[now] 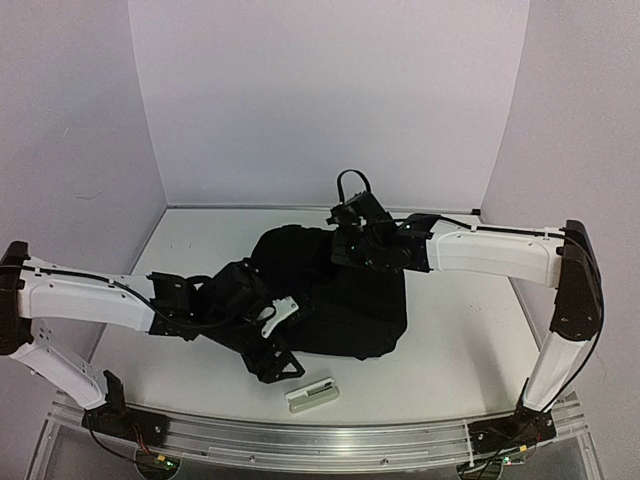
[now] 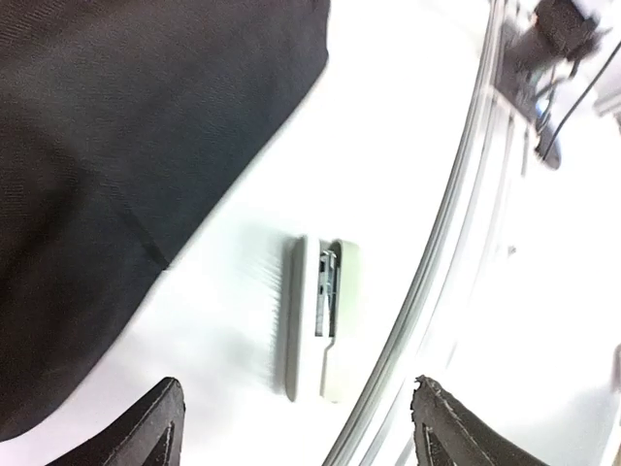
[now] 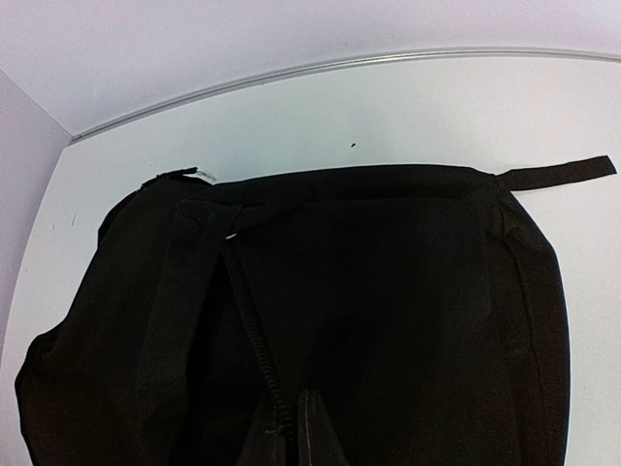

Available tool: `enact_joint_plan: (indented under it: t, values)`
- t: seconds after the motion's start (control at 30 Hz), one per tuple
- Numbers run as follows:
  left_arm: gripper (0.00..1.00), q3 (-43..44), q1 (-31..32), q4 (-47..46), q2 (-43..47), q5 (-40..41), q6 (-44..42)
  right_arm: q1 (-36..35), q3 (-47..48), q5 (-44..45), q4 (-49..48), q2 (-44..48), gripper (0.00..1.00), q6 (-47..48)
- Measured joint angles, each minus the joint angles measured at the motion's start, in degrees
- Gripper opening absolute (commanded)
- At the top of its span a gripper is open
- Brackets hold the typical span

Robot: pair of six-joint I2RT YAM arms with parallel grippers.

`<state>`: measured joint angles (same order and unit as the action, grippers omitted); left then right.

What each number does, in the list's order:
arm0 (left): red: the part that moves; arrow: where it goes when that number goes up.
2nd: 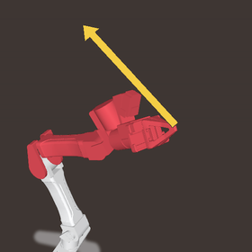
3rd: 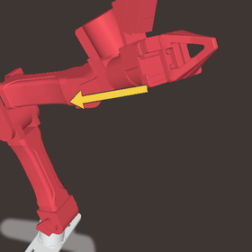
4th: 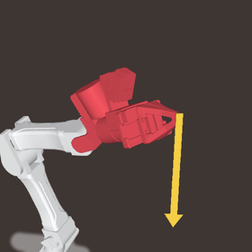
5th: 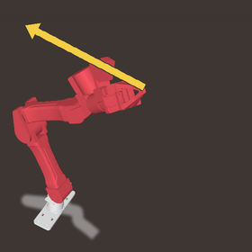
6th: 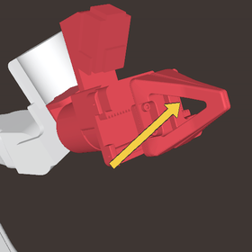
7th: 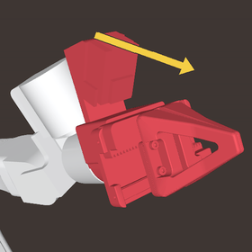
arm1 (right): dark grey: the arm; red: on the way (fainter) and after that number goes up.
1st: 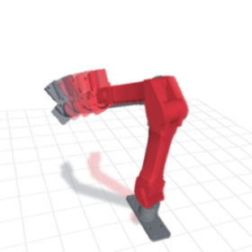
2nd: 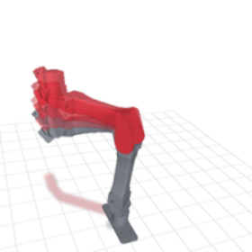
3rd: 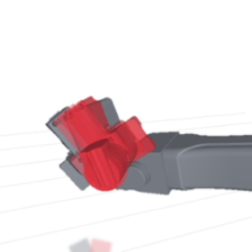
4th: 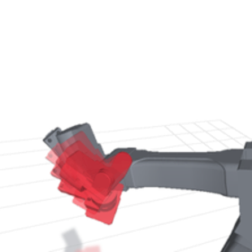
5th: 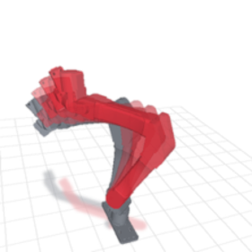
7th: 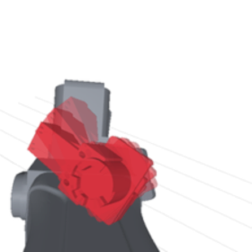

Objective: Pack the student bag
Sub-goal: Pick up the stationery from the center of the board.

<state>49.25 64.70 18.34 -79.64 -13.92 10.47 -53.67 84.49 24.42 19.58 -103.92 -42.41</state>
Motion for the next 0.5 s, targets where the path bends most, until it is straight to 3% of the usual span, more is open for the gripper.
enact_joint_plan:
  t: [0.3,0.5]
  values:
    - [0.88,0.01,6.12,-2.64,-10.07,5.34,-1.72,0.02,-0.72,-0.5,-1.64,0.18,0.0,0.17]
    - [0.79,0.24,8.01,-3.88,-14.33,7.04,-3.14,0.07,-2.1,-0.5,-2.89,1.01,0.0,0.19]
